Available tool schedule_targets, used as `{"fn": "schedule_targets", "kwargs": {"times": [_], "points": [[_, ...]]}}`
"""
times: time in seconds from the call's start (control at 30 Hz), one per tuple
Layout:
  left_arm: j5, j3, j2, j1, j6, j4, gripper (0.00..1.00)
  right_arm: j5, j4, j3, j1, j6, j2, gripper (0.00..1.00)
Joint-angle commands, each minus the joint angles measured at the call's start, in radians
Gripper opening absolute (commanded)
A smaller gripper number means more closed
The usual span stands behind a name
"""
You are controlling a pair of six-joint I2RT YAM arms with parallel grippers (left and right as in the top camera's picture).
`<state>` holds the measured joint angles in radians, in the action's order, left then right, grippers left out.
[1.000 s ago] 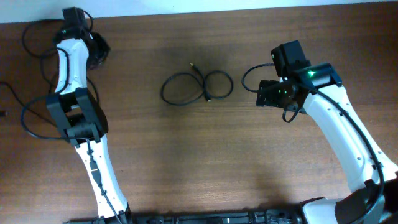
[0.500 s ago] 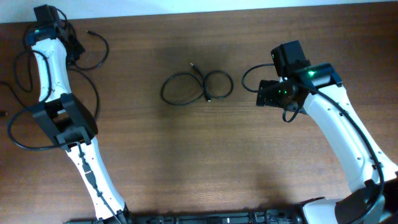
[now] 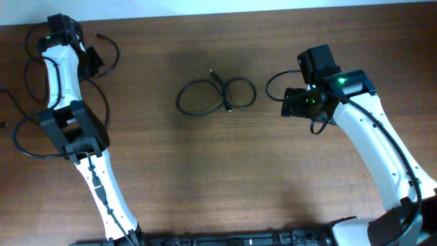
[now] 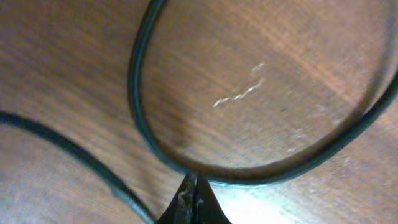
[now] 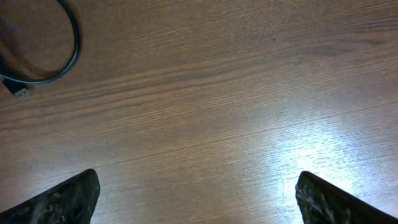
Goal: Untangle cables
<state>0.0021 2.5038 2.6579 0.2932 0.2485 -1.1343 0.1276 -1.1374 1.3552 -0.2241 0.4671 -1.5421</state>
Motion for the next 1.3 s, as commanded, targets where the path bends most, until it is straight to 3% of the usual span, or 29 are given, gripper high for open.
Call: {"fn": "schedule_targets", "kwargs": {"times": [0.0, 0.37, 0.87, 1.03, 1.17, 1.23, 1.27], "points": [[-0.028, -0.003, 0.040, 0.002, -0.019, -0.027, 0.00, 0.016, 0.000, 0.000, 0.002, 0.002, -0.003, 0.98], [-0.024, -0.003, 0.076, 0.002, -0.019, -0.023, 0.00, 0.016, 0.000, 0.000, 0.002, 0.002, -0.003, 0.98], [0.072, 0.008, 0.198, 0.002, -0.018, 0.138, 0.02, 0.016, 0.000, 0.000, 0.002, 0.002, -0.003, 0.98], [0.089, 0.178, 0.187, 0.002, 0.026, 0.090, 0.00, 0.016, 0.000, 0.000, 0.002, 0.002, -0.003, 0.98], [0.137, 0.385, 0.117, 0.002, 0.099, -0.042, 0.00, 0.016, 0.000, 0.000, 0.002, 0.002, -0.003, 0.98], [0.326, 0.461, 0.092, 0.002, 0.098, -0.089, 0.06, 0.016, 0.000, 0.000, 0.002, 0.002, -0.003, 0.98], [0.472, 0.484, 0.082, 0.002, 0.098, -0.107, 0.28, 0.016, 0.000, 0.000, 0.002, 0.002, -0.003, 0.98]]}}
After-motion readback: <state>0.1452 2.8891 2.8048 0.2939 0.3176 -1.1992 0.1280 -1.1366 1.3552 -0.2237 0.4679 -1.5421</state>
